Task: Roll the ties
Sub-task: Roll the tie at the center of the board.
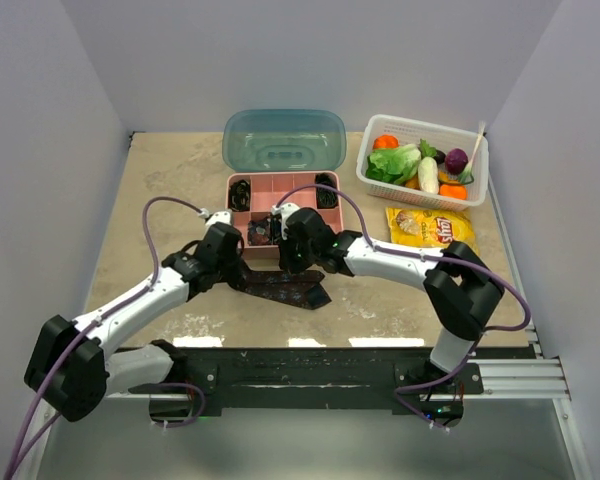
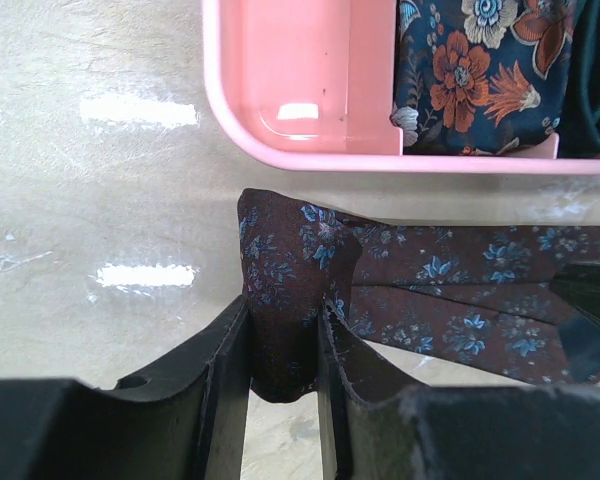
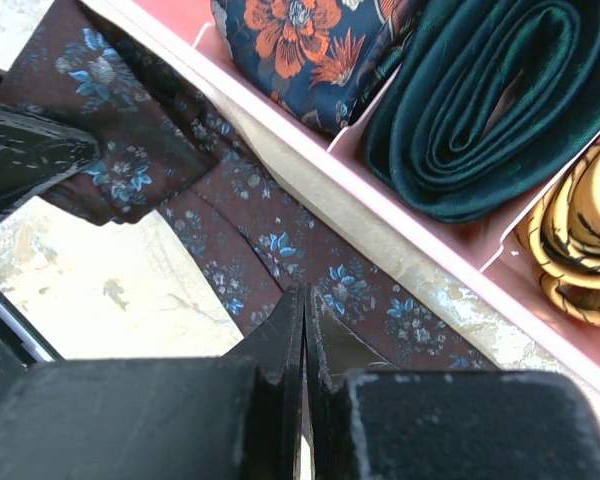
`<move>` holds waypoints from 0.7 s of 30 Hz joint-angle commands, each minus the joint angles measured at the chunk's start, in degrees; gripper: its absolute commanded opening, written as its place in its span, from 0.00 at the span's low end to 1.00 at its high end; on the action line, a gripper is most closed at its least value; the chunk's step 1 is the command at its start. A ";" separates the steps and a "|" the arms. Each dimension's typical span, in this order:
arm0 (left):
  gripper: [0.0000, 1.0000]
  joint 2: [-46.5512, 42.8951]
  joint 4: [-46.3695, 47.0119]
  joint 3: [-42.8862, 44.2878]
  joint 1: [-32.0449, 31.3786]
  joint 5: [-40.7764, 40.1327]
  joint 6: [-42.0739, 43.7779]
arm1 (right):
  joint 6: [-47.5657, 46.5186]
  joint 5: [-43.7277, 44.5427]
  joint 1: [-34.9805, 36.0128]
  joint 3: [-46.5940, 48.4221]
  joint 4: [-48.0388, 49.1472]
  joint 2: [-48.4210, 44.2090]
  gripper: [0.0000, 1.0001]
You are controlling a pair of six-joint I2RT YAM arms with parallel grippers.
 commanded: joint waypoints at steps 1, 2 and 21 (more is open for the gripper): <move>0.01 3.29 -2.12 3.90 -3.95 -9.88 -3.01 | -0.46 0.70 0.00 -0.87 0.28 -3.15 0.00; 0.01 4.08 -2.48 4.60 -4.83 -11.98 -3.45 | -0.46 0.79 -0.09 -1.05 0.28 -3.41 0.00; 0.00 22.80 -15.39 16.21 -20.83 -30.98 -14.17 | 1.65 0.26 -2.82 -7.99 1.33 -9.13 0.00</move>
